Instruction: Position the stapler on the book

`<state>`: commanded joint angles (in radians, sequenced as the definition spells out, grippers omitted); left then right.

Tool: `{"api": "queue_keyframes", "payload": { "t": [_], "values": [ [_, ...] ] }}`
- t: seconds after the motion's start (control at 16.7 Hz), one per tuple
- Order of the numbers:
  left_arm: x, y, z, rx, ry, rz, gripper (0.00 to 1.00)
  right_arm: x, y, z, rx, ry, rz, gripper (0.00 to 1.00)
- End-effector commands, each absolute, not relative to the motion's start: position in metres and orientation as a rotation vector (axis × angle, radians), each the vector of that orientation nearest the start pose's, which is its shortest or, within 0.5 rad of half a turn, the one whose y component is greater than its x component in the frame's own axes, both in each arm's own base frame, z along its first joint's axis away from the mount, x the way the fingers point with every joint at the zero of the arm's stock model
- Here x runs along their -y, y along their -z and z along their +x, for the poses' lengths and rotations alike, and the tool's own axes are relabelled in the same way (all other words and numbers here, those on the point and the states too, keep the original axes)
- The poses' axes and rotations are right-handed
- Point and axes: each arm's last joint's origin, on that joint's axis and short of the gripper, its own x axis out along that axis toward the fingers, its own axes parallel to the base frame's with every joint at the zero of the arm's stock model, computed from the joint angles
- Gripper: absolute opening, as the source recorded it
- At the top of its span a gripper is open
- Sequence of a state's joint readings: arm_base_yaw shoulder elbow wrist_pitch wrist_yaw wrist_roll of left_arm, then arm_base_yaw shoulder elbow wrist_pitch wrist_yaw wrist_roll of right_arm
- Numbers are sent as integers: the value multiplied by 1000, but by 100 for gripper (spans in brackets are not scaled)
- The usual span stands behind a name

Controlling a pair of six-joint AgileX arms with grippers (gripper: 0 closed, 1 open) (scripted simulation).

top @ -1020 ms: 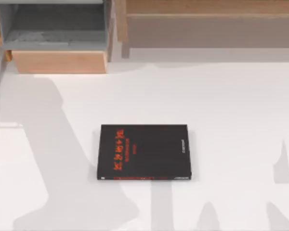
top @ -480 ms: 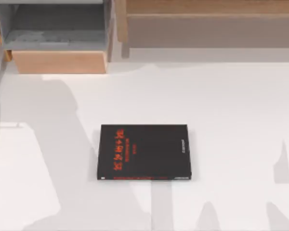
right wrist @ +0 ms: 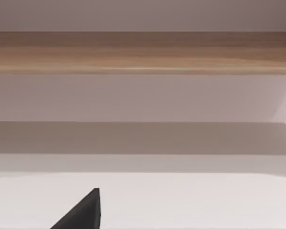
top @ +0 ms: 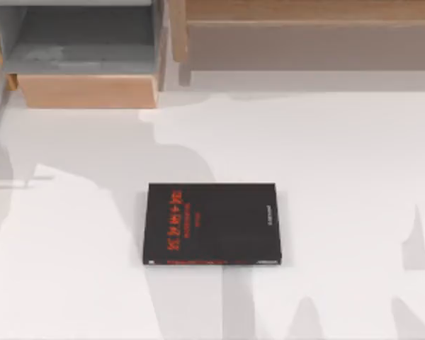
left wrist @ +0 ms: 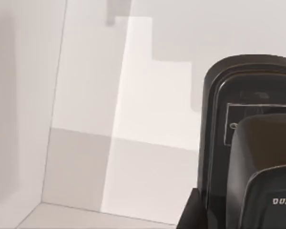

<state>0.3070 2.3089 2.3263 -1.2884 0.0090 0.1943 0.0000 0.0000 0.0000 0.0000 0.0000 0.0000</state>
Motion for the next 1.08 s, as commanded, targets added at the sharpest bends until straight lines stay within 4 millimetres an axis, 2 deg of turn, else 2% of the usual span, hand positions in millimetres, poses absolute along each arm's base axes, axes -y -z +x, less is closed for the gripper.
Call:
{"api": "queue_keyframes", "payload": {
  "t": [0.18,0.36,0.48,0.72,0.9,1.08],
  "values": [
    [-109,-286,444,-1254,-132,-80,0,1,-160,106,0,0,0,100],
    [-50,-287,439,-1279,-93,-116,0,1,-160,106,0,0,0,100],
    [-4,-277,435,-1322,-68,-131,0,1,-160,106,0,0,0,100],
    [97,-241,415,-1440,-31,-107,0,1,-160,106,0,0,0,100],
    [168,-215,385,-1495,-12,-49,0,1,-160,106,0,0,0,100],
    [223,-198,351,-1501,-1,3,0,1,-160,106,0,0,0,100]
  ]
}}
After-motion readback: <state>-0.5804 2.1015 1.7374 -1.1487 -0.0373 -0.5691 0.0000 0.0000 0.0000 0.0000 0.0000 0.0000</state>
